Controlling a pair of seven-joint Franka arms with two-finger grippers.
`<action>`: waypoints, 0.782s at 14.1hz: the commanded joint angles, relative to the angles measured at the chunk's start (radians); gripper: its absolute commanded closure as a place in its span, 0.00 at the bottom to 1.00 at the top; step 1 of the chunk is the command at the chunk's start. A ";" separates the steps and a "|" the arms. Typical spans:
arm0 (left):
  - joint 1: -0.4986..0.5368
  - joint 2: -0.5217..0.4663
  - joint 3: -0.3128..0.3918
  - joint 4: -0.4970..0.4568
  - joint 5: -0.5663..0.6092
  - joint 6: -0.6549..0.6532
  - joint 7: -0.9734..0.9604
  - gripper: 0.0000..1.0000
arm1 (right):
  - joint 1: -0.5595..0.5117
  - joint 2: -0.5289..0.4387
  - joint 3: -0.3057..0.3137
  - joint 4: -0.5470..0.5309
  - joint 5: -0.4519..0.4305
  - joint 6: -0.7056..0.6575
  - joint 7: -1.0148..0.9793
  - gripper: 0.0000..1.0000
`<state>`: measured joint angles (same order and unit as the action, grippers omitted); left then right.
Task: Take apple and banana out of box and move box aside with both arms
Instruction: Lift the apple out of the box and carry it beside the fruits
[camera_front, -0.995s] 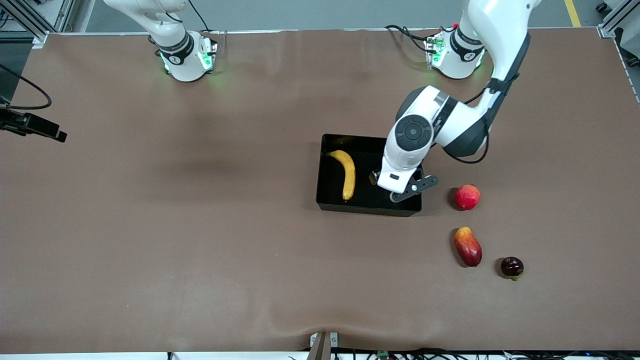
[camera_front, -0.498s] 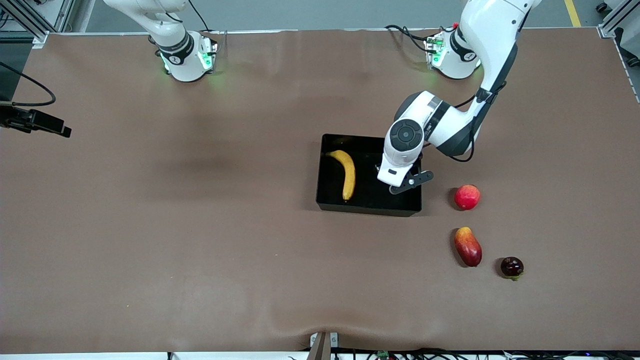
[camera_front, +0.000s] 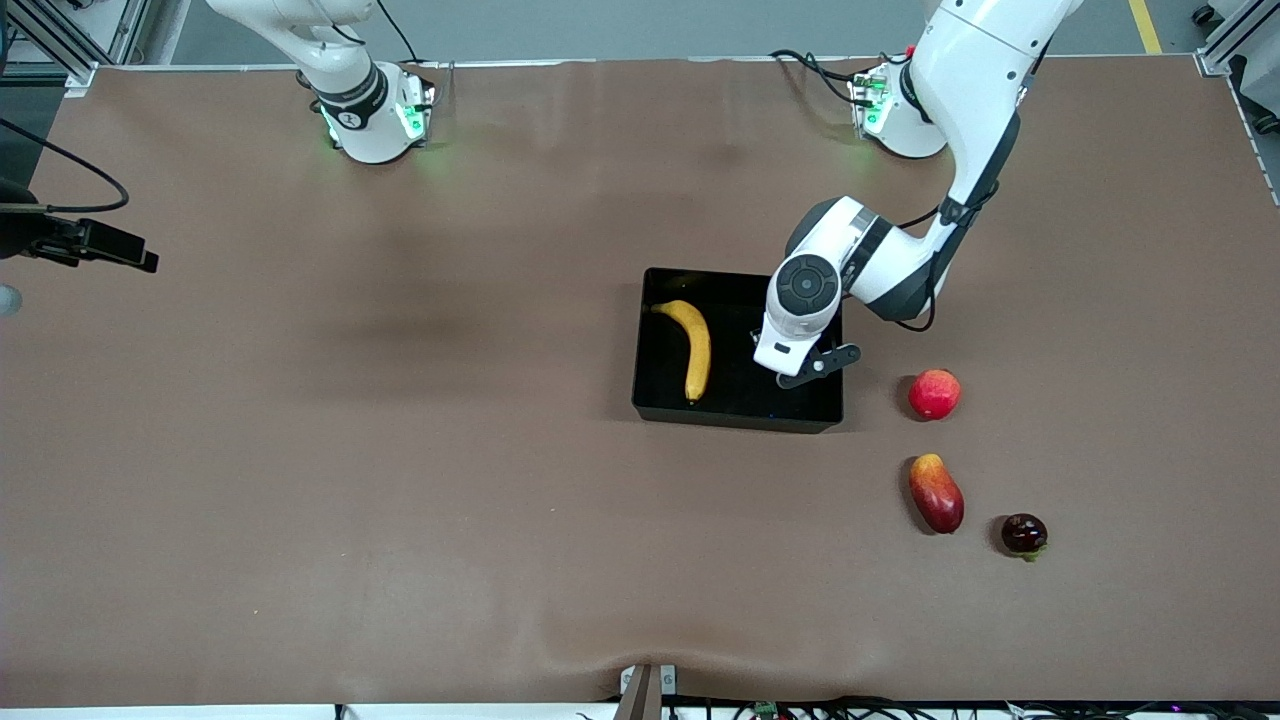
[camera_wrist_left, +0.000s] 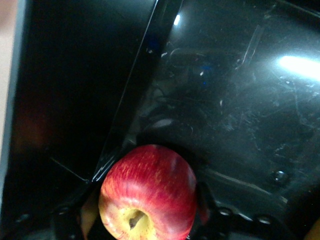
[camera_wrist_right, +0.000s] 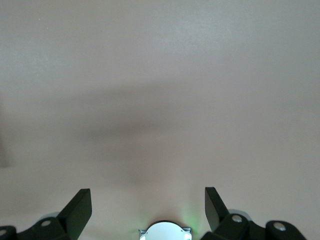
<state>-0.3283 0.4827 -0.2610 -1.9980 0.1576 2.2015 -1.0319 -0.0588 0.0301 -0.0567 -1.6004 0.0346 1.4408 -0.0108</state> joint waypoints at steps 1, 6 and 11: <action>-0.011 -0.006 -0.010 0.021 0.010 0.010 -0.026 1.00 | 0.022 -0.013 0.003 -0.015 -0.009 0.006 -0.005 0.00; 0.005 -0.073 -0.010 0.245 0.011 -0.239 0.033 1.00 | 0.027 -0.007 0.003 -0.016 -0.007 0.023 -0.003 0.00; 0.205 -0.125 -0.009 0.420 0.007 -0.424 0.373 1.00 | 0.062 -0.010 0.003 -0.013 -0.007 0.009 -0.009 0.00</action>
<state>-0.2237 0.3702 -0.2595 -1.5965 0.1585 1.8061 -0.7944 -0.0092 0.0302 -0.0511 -1.6094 0.0346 1.4548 -0.0108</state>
